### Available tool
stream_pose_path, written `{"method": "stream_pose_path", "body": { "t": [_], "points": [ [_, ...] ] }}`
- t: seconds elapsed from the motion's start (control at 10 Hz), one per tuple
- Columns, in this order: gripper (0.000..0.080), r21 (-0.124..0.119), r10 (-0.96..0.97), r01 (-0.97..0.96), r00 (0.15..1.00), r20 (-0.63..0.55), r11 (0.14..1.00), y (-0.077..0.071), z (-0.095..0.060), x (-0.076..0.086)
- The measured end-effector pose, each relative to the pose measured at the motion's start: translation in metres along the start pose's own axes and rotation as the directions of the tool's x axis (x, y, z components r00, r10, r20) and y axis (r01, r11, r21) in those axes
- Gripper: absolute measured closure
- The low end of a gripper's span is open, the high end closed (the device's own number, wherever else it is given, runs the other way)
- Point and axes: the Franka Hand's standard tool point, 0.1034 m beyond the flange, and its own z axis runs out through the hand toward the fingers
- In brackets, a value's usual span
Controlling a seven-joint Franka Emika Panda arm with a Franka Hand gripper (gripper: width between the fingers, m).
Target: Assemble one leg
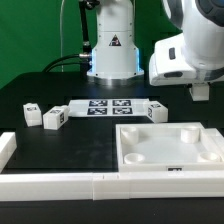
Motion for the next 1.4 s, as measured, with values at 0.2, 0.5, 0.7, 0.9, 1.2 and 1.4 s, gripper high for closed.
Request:
{"method": "stream_pose_path", "body": {
  "t": [0.2,0.5,0.7,0.9,1.2,1.4],
  "points": [
    [0.0509,0.003,0.002,-0.002,0.999,-0.045,1.0,0.0,0.0,0.004],
    [0.0508,0.009,-0.002,0.005,0.946,-0.325,1.0,-0.001,-0.008,0.013],
    [0.0508,0.005,-0.017,0.022,0.886,-0.463,1.0,0.005,-0.033,0.014],
    [0.0508,0.022,-0.007,0.028,0.767,-0.642,0.999,0.01,-0.064,0.02],
    [0.0508,0.023,-0.011,0.054,0.562,-0.827,0.998,0.005,-0.074,0.026],
    [0.0508,0.008,-0.028,0.068,0.502,-0.864,0.998,0.004,-0.067,0.026]
  ]
}}
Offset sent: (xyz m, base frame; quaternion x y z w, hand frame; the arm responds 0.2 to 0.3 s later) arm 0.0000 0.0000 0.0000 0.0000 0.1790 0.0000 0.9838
